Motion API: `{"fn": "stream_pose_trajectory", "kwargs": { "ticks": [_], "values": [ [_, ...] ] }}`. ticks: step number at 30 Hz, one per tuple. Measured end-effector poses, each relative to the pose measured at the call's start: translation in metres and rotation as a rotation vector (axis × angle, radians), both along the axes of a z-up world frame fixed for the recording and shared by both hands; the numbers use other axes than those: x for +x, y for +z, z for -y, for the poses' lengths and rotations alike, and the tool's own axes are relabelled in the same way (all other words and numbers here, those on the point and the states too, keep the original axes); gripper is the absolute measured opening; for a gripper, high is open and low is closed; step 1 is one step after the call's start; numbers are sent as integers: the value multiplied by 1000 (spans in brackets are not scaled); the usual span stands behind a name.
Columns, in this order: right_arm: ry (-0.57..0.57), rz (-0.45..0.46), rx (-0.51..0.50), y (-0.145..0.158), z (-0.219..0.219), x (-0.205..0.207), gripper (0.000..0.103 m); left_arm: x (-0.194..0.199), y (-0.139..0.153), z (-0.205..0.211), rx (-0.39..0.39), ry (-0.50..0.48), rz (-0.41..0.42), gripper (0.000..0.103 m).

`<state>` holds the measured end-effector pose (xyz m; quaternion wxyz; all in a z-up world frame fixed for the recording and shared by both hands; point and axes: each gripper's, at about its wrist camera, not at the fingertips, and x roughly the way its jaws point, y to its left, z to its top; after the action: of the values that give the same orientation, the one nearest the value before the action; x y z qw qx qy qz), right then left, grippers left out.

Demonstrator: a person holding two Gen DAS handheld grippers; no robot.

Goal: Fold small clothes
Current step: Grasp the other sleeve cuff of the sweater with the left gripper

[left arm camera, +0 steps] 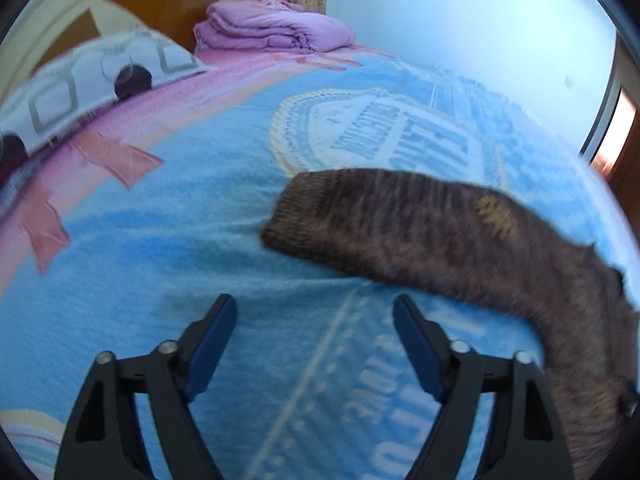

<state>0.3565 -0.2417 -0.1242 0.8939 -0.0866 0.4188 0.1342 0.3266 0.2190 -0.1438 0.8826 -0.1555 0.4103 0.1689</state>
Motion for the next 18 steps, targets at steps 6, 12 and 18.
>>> {"fn": "stream_pose_trajectory", "kwargs": {
  "ticks": [6, 12, 18],
  "values": [
    [-4, 9, -10, 0, -1, -2, 77, 16, -7, -18, -216, 59, 62, 59],
    [-5, 14, -15, 1, -1, -2, 78, 26, -12, -37, -338, 123, 134, 52],
    [-5, 14, -15, 1, -1, -2, 78, 38, -17, -42, -325, 141, 142, 32]
  ]
}}
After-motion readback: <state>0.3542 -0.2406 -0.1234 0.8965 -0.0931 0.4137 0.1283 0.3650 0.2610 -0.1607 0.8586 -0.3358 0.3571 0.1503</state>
